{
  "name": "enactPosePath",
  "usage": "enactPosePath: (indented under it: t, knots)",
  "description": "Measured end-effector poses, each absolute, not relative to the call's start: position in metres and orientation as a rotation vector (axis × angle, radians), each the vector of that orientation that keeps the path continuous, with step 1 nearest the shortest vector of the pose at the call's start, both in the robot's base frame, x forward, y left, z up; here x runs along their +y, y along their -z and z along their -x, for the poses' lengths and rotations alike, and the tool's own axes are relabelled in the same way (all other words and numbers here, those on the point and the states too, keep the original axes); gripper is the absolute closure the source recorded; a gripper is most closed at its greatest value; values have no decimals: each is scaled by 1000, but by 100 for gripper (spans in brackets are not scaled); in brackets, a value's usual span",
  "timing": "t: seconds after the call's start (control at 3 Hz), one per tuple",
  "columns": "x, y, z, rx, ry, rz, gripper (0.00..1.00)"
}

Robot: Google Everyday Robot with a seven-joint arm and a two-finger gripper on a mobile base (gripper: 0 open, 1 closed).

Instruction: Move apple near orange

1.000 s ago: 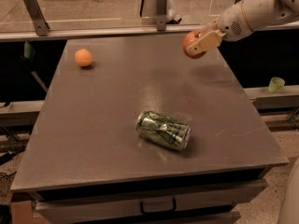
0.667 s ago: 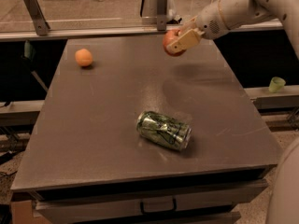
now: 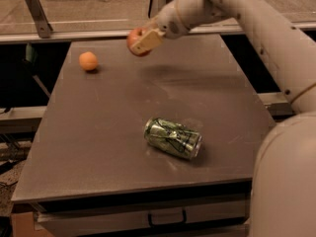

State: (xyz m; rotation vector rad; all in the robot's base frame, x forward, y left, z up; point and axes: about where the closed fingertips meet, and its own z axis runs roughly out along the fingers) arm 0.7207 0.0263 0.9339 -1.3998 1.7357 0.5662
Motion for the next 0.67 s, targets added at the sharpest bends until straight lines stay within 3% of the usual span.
enactPosePath:
  t: [0.67]
  knots:
    - [105,-916,-734,1725,-558,1414,100]
